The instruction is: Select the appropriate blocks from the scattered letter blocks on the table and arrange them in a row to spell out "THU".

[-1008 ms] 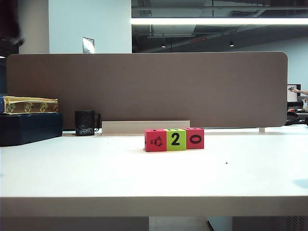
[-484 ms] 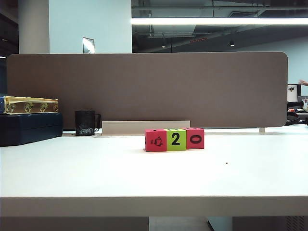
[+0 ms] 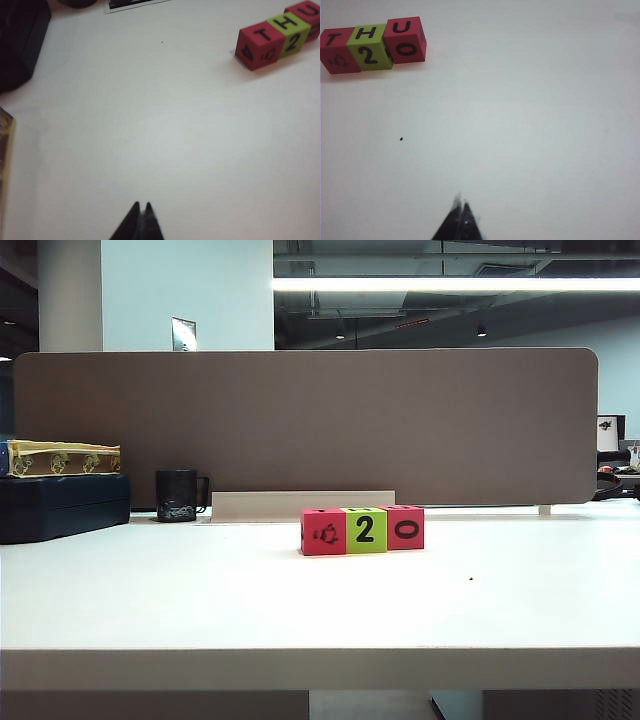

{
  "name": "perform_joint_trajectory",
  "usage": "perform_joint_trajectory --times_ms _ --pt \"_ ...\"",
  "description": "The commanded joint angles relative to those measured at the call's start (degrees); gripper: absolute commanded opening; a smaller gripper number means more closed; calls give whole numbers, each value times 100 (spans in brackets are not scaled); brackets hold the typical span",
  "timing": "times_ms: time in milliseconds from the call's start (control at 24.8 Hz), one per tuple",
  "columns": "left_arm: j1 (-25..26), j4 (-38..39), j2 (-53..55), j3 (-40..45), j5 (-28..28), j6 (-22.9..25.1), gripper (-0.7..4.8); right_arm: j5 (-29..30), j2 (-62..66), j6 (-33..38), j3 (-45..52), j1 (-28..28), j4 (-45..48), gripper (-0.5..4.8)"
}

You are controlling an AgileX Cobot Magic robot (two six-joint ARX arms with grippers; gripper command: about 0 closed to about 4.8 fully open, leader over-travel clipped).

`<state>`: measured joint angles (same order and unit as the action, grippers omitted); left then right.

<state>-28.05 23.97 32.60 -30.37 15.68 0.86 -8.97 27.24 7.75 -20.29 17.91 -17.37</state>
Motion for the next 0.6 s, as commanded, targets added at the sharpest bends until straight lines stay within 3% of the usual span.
perform_joint_trajectory --times_ms 40,121,202,242,444,524,605 --pt "26 -616 -7 127 693 319 -5 4 -7 20 -22 0 92 -5" --pt "160 -1303 -59 313 1010 262 -5 4 -7 20 -22 0 90 -5" --pt "804 -2601 -369 844 592 26 -5 4 -7 20 -22 0 90 -5" --pt "1049 -2774 -494 997 284 -24 -5 7 -7 17 -22 0 90 -5" --pt "2260 -2780 -1163 1537 -1027 -210 -5 4 -7 20 -22 0 87 -5" --pt "3012 -2732 -1661 1932 -1740 -428 -5 4 -7 20 -22 0 90 -5" --pt "3338 -2728 -2092 2293 -1895 -555 -5 2 -7 20 -22 0 90 -5"
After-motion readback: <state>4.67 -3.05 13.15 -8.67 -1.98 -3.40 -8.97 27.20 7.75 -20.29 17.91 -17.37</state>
